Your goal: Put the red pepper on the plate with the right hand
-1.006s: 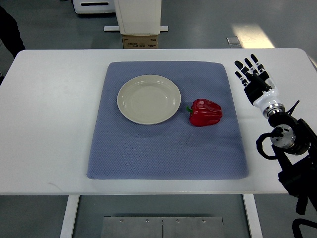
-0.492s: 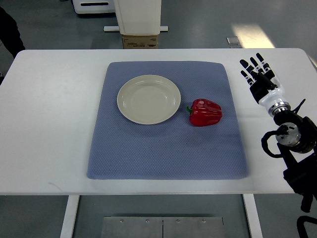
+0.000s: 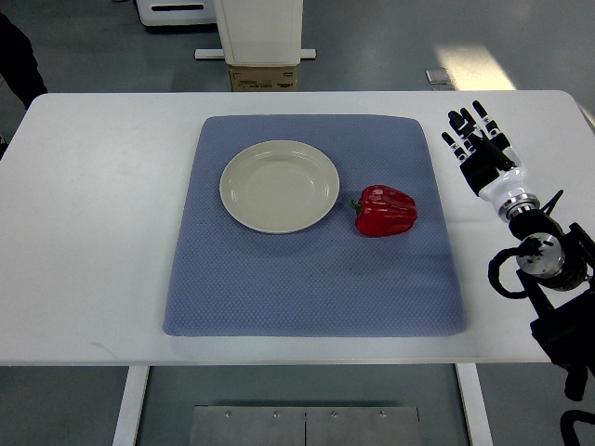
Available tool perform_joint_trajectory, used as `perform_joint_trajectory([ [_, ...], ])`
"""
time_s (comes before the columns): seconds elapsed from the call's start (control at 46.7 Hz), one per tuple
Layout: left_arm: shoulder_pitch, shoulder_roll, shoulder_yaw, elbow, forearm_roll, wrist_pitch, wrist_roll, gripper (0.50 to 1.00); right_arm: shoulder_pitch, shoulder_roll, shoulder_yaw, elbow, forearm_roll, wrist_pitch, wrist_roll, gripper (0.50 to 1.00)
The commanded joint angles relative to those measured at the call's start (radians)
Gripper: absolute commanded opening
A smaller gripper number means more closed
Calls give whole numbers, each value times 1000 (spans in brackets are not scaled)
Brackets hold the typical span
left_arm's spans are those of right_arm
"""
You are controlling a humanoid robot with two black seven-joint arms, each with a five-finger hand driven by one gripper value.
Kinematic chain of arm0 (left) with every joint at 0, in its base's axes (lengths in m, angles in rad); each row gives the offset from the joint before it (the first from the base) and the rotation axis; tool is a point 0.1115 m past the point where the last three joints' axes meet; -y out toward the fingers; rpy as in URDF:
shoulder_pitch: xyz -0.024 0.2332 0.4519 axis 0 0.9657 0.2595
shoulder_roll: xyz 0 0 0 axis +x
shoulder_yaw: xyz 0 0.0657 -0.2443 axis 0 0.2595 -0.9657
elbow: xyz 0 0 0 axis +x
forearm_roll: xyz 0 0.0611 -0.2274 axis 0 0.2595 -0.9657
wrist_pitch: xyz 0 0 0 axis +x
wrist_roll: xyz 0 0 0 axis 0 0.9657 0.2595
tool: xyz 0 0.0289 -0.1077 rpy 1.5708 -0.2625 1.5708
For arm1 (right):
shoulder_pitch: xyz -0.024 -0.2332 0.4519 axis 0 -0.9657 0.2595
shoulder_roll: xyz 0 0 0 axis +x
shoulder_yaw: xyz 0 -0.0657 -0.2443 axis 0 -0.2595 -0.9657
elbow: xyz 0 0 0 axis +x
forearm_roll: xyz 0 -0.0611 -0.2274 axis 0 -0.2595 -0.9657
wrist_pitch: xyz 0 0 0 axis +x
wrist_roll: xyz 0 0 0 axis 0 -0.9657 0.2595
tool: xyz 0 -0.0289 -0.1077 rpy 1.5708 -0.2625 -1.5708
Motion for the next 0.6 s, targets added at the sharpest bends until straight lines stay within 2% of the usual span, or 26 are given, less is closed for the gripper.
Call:
perform_joint_trajectory([
  [0.0, 0, 0, 0, 0, 0, 0, 0, 1000, 4, -32, -36, 8, -1, 16, 1, 1000],
  [0.086, 0, 0, 0, 0, 0, 0, 0, 1000, 12, -81, -109, 19, -1, 19, 14, 1000],
  [0.407, 0, 0, 0, 0, 0, 0, 0, 1000, 85, -238, -441, 29, -104, 20, 198, 1000],
  [0.578, 0, 0, 0, 0, 0, 0, 0, 1000, 130, -270, -551, 38, -122, 19, 215, 993],
])
